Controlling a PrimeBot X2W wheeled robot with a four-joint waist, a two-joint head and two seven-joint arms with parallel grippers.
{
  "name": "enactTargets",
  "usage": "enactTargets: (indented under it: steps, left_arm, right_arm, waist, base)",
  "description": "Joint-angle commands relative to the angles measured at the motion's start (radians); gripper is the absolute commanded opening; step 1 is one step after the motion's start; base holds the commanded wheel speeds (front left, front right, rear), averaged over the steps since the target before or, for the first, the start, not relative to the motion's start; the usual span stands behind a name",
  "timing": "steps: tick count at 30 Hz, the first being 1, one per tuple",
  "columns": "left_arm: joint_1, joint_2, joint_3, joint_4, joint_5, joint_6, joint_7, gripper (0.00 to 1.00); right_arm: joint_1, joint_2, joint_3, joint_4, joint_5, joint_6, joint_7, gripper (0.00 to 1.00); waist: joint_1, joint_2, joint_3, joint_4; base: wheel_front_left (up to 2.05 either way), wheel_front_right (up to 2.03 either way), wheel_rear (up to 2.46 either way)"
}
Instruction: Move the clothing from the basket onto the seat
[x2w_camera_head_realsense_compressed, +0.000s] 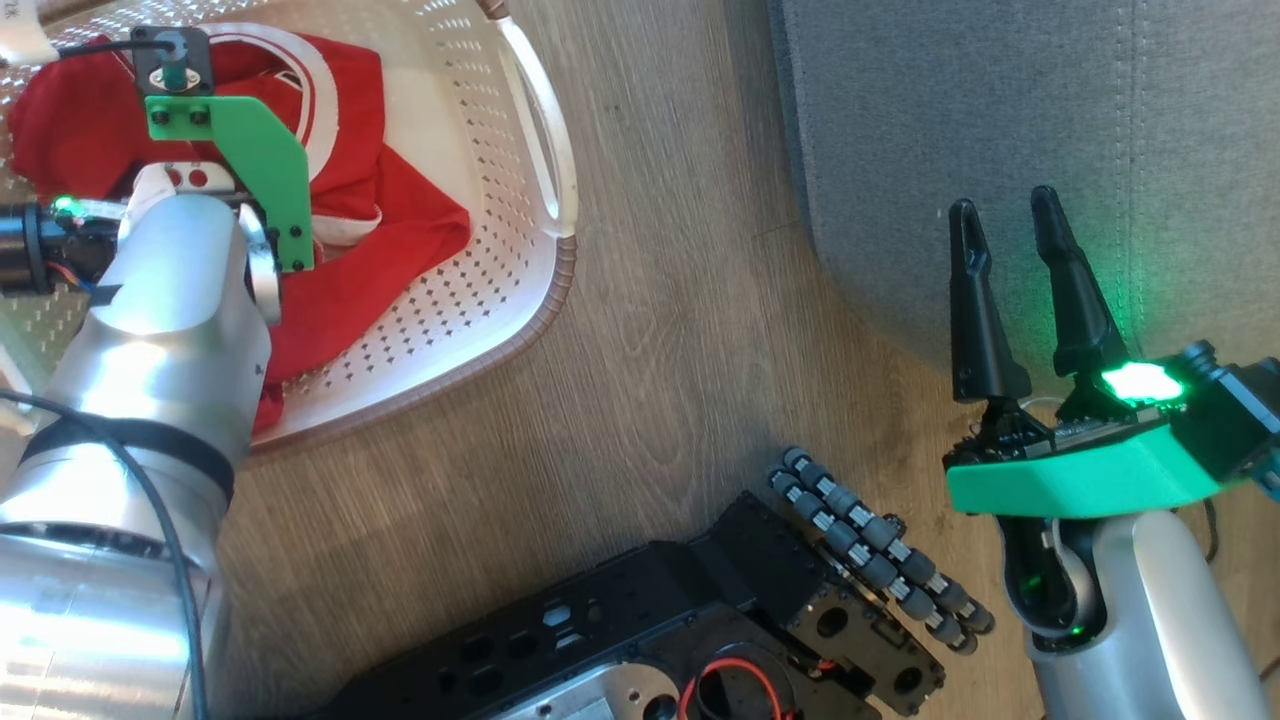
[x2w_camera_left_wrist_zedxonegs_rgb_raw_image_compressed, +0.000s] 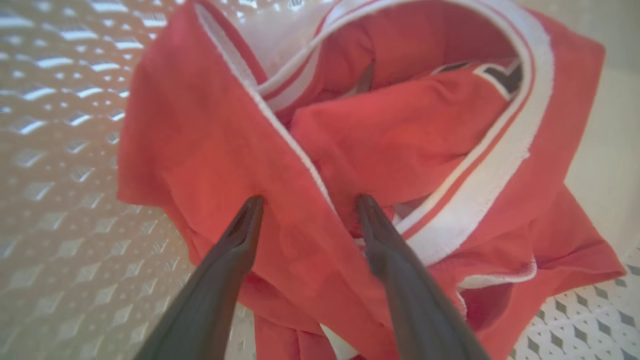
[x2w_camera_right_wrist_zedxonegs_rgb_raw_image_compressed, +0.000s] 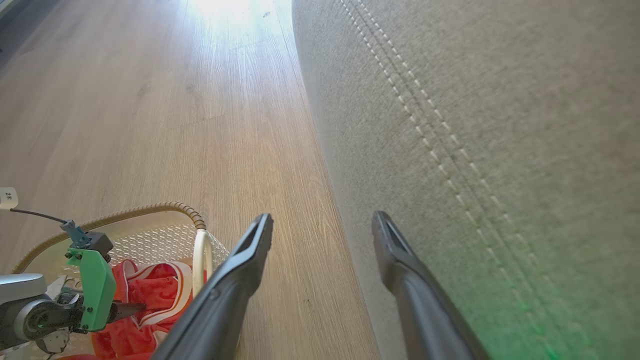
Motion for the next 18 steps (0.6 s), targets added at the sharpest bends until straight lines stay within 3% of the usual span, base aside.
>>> enactTargets:
  steps: [1,3,4,5,18]
  left_arm:
    - [0.036,0.012,0.020,-0.011,-0.010,0.011,0.003,1.00]
    - [0.039,0.006,0.036,-0.011,-0.030,0.022,-0.005,0.94]
    - [0.040,0.003,0.039,-0.011,-0.034,0.025,-0.006,0.58]
    - [0.040,0.000,0.040,-0.011,-0.039,0.023,-0.006,0.00]
    - [0.033,-0.001,0.050,-0.011,-0.077,-0.004,-0.048,0.00]
  right_arm:
    - [0.060,-0.007,0.011,-0.028,0.007,0.000,-0.005,1.00]
    - [0.068,-0.007,0.006,-0.036,0.003,0.000,-0.005,1.00]
    - [0.072,-0.007,0.004,-0.039,0.001,0.000,-0.005,1.00]
    - [0.074,-0.007,0.002,-0.042,0.000,0.000,-0.005,1.00]
    - [0.009,-0.007,0.018,-0.031,-0.014,0.000,-0.005,1.00]
  waist:
    - [0.0000,0.0000,-0.002,0.002]
    - [0.0000,0.0000,-0.002,0.006]
    - [0.0000,0.0000,-0.001,0.008]
    - [0.0000,0.0000,0.001,0.009]
    - [0.0000,0.0000,-0.005,0.011]
  base:
    - [0.00,0.00,0.00]
    - [0.00,0.00,0.00]
    - [0.00,0.00,0.00]
    - [0.00,0.00,0.00]
    - [0.00,0.00,0.00]
